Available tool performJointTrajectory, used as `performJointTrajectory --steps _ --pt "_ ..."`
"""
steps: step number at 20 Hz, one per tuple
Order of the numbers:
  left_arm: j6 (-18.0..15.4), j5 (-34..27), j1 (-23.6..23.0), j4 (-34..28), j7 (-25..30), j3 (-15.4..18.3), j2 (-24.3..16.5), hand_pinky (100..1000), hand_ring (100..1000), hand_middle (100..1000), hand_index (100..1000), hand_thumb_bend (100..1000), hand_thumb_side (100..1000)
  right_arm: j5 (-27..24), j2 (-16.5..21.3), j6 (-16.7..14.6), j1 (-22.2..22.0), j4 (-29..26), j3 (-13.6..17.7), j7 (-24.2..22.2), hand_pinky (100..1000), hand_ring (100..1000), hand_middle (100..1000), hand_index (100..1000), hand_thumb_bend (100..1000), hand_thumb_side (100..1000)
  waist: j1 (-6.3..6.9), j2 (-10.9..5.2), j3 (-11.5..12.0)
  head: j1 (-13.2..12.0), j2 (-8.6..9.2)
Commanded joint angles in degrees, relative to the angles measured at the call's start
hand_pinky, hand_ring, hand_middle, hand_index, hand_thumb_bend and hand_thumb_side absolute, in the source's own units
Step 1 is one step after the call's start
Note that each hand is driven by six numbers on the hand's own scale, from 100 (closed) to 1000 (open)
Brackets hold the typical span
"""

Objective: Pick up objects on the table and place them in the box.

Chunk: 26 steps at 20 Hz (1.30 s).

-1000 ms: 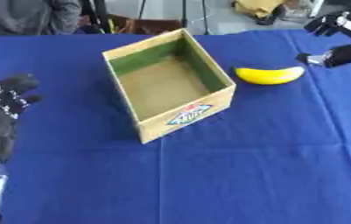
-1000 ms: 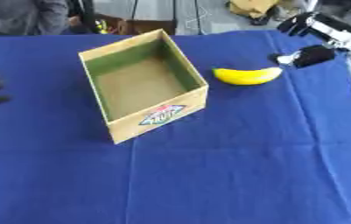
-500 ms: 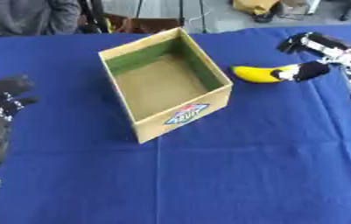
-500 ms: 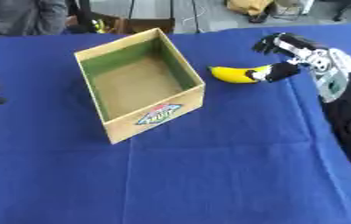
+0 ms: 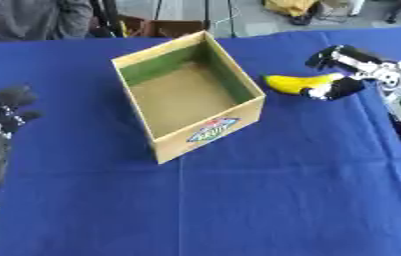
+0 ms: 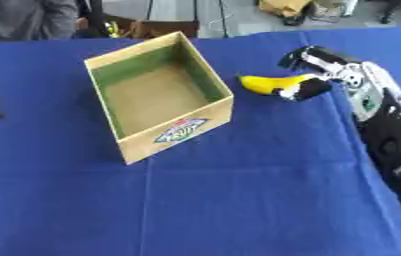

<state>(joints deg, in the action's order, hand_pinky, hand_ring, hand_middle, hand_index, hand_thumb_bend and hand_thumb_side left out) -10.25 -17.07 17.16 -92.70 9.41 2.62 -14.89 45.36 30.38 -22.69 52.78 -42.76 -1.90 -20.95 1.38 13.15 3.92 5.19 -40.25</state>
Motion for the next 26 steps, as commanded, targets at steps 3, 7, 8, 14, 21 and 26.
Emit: performJointTrajectory --steps 3,7,8,14,21,26 --pt "-0.1 0.0 0.8 -0.9 0.2 -0.1 -1.2 742 807 743 686 432 1000 2.0 0.4 -1.2 1.1 -1.1 -0.7 -0.4 809 762 730 812 391 407 -0.07 -0.74 0.1 0.1 -0.07" --pt "-0.1 0.0 0.8 -0.9 0.2 -0.1 -1.1 742 808 743 686 432 1000 2.9 -0.2 -1.7 1.0 -1.0 -1.0 -0.6 811 757 724 805 382 410 -0.05 -0.63 0.2 0.2 0.09" --pt "-0.1 0.0 0.8 -0.9 0.2 -0.1 -1.1 742 808 742 686 432 1000 3.1 -0.3 -1.8 0.9 -0.9 -1.0 -0.6 811 755 721 803 380 410 -0.06 -0.61 0.3 0.3 0.10" --pt "-0.1 -0.1 0.9 -0.9 0.2 -0.1 -1.1 742 808 742 686 433 1000 3.4 -0.8 -2.0 0.6 -0.2 -1.1 -0.6 806 742 706 788 359 404 -0.08 -0.53 0.4 0.4 0.26" --pt "-0.1 -0.1 1.0 -0.9 0.2 -0.1 -1.1 742 808 742 686 433 1000 3.9 -1.0 -2.2 0.4 0.2 -1.3 -0.8 797 712 672 757 319 379 -0.04 -0.39 0.7 0.5 0.39" --pt "-0.1 -0.1 1.0 -1.0 0.2 -0.1 -1.1 742 808 742 686 434 1000 3.7 -1.0 -2.0 0.4 0.2 -1.2 -0.7 785 677 633 718 245 360 -0.13 -0.42 0.8 0.5 0.39"
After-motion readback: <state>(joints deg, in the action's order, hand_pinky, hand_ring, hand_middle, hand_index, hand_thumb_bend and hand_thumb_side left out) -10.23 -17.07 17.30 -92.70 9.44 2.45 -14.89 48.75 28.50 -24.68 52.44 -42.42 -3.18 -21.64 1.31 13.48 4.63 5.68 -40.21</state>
